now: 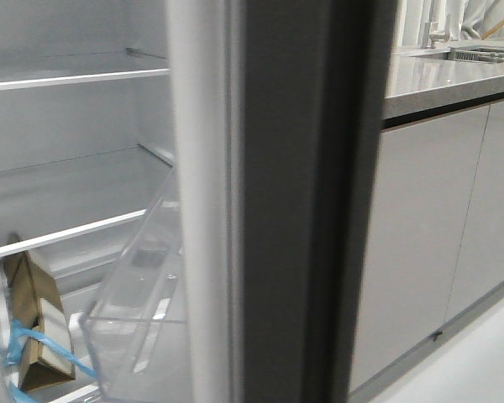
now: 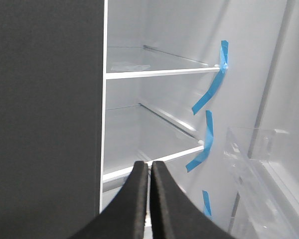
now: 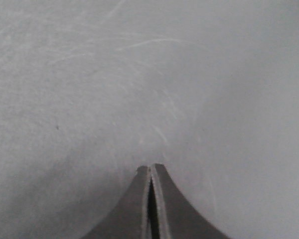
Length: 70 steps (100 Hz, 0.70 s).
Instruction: Close fridge door
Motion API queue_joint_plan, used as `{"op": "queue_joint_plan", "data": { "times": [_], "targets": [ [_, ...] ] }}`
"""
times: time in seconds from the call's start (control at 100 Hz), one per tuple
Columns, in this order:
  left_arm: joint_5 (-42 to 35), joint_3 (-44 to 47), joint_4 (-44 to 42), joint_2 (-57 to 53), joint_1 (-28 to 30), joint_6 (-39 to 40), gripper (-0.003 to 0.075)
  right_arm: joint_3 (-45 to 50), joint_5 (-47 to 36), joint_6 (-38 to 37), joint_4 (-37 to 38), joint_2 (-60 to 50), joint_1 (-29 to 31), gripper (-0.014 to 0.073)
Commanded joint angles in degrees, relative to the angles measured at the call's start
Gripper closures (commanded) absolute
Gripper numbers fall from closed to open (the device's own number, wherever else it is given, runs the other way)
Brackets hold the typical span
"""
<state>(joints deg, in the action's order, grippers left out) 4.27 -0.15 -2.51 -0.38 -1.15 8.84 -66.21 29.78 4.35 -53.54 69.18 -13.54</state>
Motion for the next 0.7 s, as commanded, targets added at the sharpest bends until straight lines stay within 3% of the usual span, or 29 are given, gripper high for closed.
{"op": "queue_joint_plan", "data": {
  "times": [0.0, 0.69],
  "targets": [
    [-4.76, 2.31, 0.36, -1.29, -0.21, 0.11, 0.0740, -3.65, -3.76, 0.96, 2.18, 0.07, -1.78, 0.0665],
    [-4.76, 2.31, 0.36, -1.29, -0.21, 0.11, 0.0740, -18.28, -13.68, 0.96, 18.33, 13.56, -17.20, 0.0665]
  ]
}}
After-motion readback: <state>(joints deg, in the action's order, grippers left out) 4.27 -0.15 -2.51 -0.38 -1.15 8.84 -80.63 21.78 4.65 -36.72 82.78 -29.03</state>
